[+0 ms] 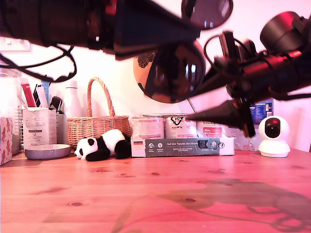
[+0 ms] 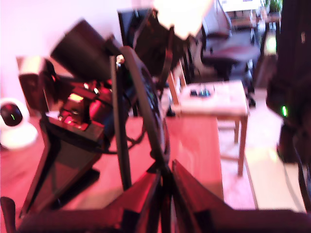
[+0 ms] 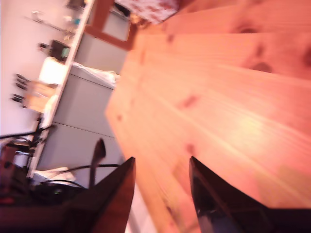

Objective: Pick up the sunglasses and close them, then place them back on the table

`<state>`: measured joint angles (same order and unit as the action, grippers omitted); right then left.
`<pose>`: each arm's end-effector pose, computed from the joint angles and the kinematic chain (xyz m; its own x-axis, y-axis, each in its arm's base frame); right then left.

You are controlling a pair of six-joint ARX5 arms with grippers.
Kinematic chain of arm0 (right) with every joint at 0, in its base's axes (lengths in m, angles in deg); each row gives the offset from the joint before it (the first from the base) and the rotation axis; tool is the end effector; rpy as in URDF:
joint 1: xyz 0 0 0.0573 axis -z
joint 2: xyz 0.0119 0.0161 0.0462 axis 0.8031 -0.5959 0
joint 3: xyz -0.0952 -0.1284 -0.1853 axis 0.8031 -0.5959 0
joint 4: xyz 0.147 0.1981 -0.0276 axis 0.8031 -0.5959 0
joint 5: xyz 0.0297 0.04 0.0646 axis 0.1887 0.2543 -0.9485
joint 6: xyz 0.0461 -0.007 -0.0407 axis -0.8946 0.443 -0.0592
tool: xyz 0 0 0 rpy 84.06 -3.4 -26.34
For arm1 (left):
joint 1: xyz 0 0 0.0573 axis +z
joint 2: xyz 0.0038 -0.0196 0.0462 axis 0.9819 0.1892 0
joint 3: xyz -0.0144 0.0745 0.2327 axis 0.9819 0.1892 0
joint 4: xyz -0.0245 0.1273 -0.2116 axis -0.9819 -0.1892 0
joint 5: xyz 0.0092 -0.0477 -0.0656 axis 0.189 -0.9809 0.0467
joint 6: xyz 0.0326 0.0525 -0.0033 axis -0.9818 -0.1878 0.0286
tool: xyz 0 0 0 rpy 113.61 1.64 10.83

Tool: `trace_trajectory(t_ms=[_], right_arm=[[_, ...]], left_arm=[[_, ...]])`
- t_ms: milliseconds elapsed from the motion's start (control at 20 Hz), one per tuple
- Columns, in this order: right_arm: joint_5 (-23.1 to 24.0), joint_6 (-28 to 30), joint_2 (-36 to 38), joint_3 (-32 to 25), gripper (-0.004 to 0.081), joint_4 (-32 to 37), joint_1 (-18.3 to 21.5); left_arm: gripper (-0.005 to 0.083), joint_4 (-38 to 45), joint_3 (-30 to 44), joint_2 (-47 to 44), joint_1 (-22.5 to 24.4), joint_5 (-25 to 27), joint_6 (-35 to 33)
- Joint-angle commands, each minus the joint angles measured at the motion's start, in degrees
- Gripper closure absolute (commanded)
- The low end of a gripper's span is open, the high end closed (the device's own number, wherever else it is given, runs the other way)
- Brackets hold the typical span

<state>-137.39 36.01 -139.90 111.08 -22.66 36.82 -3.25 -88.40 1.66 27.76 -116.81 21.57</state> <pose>0.2783 0.1201 0.1561 0.1810 0.9406 -0.2874 -0.4623 0.3393 0.8193 0.1464 -0.2149 0.1898 0.1761 -0.9826 -0.0588 0.9836 0.1733 0.0503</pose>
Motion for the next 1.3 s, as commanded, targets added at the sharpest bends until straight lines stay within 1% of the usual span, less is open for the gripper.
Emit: trace_trajectory(t_ms=[0,200,350,450,550,700,800,950,1150,1250], right_arm=[[-1.11,-0.87,-0.68,0.83,0.0446,0.83,-0.28],[-6.01,-1.84,-0.68,1.84,0.0446,1.16,-0.52],[-6.78,-1.79,-0.68,2.58,0.0446,1.27,-1.33],[-5.81,-1.9,-0.68,3.15,0.0446,1.31,-1.51],[-5.86,-1.81,-0.68,3.69,0.0446,1.81,-1.51],[-7.82,-3.67,-0.68,4.24,0.0447,4.55,-1.53],[-10.25,-4.35,-0.68,4.59,0.0447,5.22,-2.01],[-16.37,-6.21,-0.68,4.79,0.0447,5.4,-2.89],[-20.41,-6.34,-0.68,4.83,0.0447,5.42,-4.81],[-23.5,-6.43,-0.68,4.85,0.0447,5.4,-5.53]], left_arm=[[0.0793,0.28,0.87,-0.46,-0.04,-0.07,0.24],[0.0793,-0.28,0.87,-0.44,-0.04,-0.07,0.22],[0.0793,-0.42,0.87,-0.44,-0.04,-0.07,0.2],[0.0793,-0.42,0.87,-0.44,-0.04,-0.26,0.22],[0.0793,-0.35,0.87,-0.44,-0.04,-0.74,0.24],[0.0793,-0.39,0.87,-0.44,-0.04,-0.74,0.24],[0.0793,-0.39,0.87,-0.44,-0.04,-0.72,0.22],[0.0793,-0.83,0.87,-0.44,-0.04,-0.7,0.2],[0.0793,-1.86,0.87,-0.42,-0.02,-0.68,0.0],[0.0793,-2.67,0.87,-0.42,0.15,-0.68,-0.33]])
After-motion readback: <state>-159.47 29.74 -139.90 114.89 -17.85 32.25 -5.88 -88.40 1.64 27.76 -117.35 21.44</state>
